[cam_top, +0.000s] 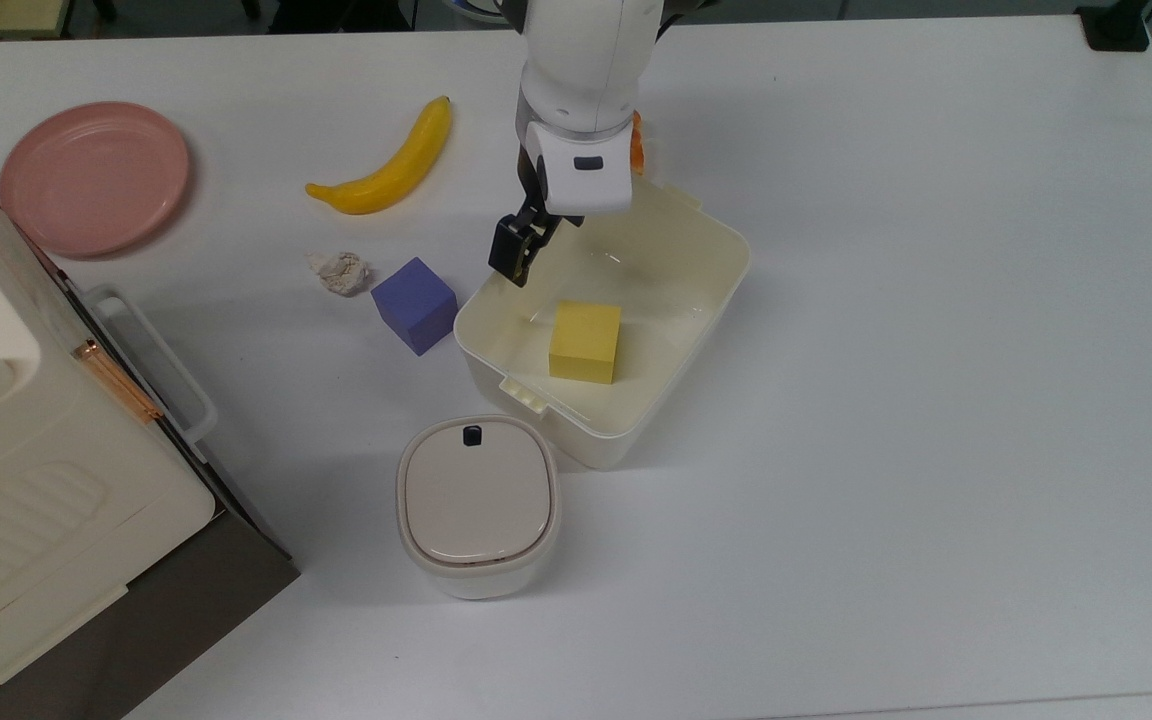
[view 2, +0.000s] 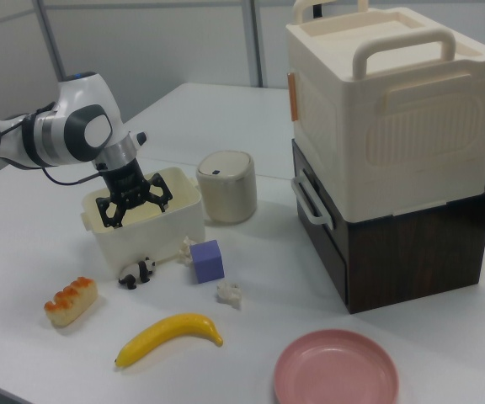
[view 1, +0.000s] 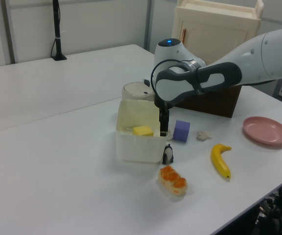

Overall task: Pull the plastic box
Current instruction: 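Lift the gripper up out of the box and open it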

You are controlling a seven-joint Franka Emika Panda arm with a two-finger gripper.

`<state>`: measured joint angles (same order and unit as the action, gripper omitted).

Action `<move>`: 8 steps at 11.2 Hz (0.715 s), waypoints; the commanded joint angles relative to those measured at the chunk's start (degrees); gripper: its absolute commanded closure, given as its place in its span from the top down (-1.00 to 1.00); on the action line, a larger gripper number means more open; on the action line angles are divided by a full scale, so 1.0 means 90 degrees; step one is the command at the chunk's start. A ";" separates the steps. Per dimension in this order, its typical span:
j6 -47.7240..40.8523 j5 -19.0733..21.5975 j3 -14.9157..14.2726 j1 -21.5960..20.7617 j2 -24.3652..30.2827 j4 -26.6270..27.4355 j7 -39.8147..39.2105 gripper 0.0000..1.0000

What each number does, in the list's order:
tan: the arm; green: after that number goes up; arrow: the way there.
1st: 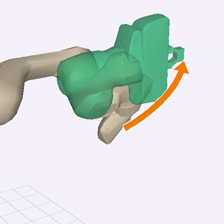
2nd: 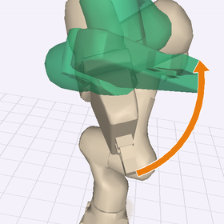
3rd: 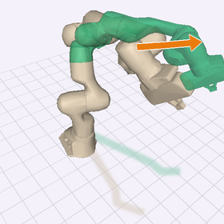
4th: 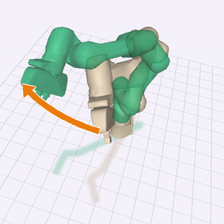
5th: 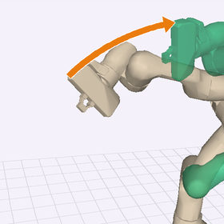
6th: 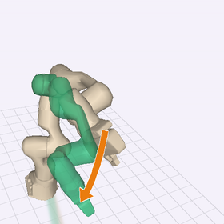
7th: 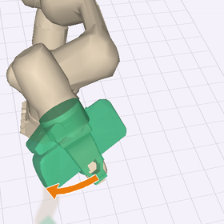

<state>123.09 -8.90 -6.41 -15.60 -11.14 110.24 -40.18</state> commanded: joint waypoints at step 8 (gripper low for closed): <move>-0.2397 0.0607 0.0681 0.0978 0.0758 -0.1926 0.5269 1.00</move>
<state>104.81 -7.11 -4.01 -14.36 -7.64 94.86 -2.47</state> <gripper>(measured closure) 0.000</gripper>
